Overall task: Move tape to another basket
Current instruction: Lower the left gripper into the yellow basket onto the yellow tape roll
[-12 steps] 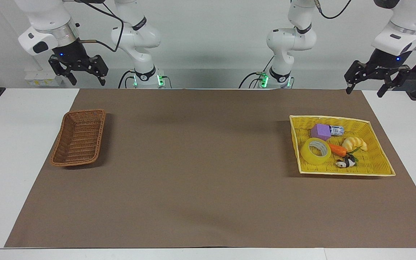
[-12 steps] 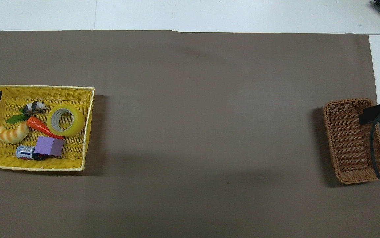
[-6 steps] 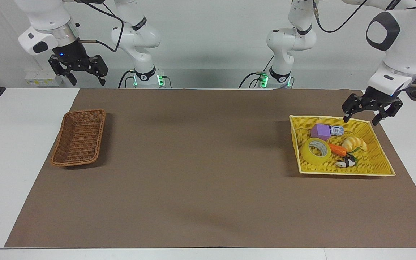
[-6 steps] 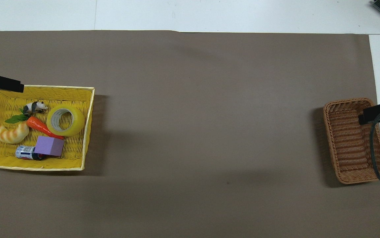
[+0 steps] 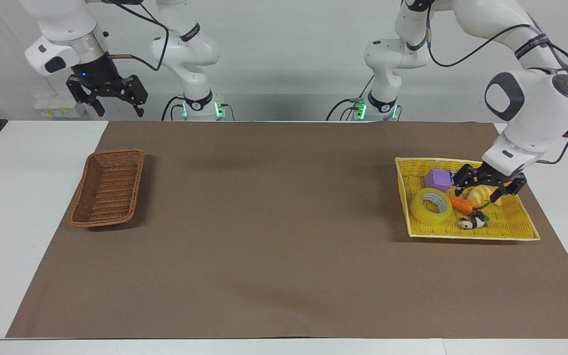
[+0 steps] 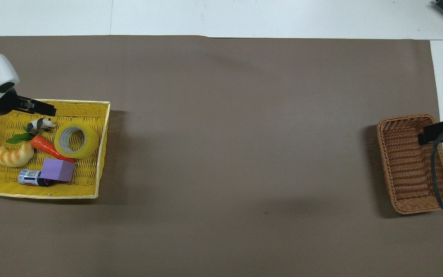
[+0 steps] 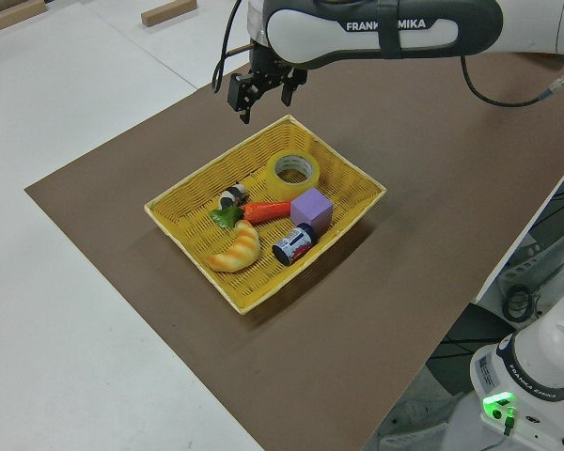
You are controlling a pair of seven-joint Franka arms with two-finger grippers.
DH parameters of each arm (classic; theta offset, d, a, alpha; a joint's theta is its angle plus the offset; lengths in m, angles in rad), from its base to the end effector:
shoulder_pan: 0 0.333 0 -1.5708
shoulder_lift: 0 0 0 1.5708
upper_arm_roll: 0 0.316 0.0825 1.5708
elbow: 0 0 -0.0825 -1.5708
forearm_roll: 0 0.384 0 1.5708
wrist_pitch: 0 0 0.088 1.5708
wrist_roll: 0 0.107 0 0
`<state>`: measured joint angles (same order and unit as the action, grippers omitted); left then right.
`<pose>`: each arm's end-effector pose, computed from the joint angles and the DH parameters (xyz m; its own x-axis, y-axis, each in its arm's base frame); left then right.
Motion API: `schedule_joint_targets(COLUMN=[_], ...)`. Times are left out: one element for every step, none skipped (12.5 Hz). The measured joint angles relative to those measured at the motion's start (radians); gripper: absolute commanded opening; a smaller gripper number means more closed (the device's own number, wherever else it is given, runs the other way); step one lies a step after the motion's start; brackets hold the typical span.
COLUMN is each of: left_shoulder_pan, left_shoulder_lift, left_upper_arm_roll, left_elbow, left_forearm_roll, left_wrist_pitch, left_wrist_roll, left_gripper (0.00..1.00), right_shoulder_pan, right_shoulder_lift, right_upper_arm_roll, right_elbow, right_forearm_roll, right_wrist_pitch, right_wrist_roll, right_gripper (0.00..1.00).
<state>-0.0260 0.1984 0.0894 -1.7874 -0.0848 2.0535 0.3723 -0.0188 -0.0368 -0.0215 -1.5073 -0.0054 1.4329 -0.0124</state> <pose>0.6221 0.0318 0.4470 0.9595 -0.2688 0.0848 -0.2722 -0.9617 0.0313 0.5281 -0.0222 0.6621 0.9989 -0.0286 -0.0377 -0.0284 -0.9996 0.0041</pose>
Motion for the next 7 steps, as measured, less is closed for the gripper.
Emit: schedule_joint_targets(left_shoulder_pan=[0.006,0.011,0.016,0.019,0.019,0.019,0.019], left_shoulder_lift=[0.002,0.002,0.001,0.0,-0.002,-0.002,-0.002], left_upper_arm_roll=[0.0,0.0,0.0,0.0,0.0,-0.001,-0.001], left_elbow=[-0.059,-0.108,-0.151,-0.183,-0.203,-0.216,-0.227], left_forearm_roll=[-0.006,-0.01,-0.013,-0.014,-0.014,-0.016,-0.02], left_wrist_pitch=[0.05,0.082,0.099,0.109,0.113,0.123,0.143], left_wrist_roll=[0.023,0.039,0.05,0.056,0.057,0.057,0.057], left_gripper=[1.0,1.0,1.0,1.0,1.0,0.97,0.88], right_shoulder_pan=[0.0,0.0,0.0,0.0,0.0,0.0,0.0], right_shoulder_lift=[0.0,0.0,0.0,0.0,0.0,0.0,0.0], right_upper_arm_roll=[0.0,0.0,0.0,0.0,0.0,0.0,0.0], right_elbow=[0.0,0.0,0.0,0.0,0.0,0.0,0.0], right_forearm_roll=[0.0,0.0,0.0,0.0,0.0,0.0,0.0], right_wrist_pitch=[0.0,0.0,0.0,0.0,0.0,0.0,0.0], right_wrist_roll=[0.0,0.0,0.0,0.0,0.0,0.0,0.0], right_gripper=[1.0,1.0,1.0,1.0,1.0,1.0,1.0])
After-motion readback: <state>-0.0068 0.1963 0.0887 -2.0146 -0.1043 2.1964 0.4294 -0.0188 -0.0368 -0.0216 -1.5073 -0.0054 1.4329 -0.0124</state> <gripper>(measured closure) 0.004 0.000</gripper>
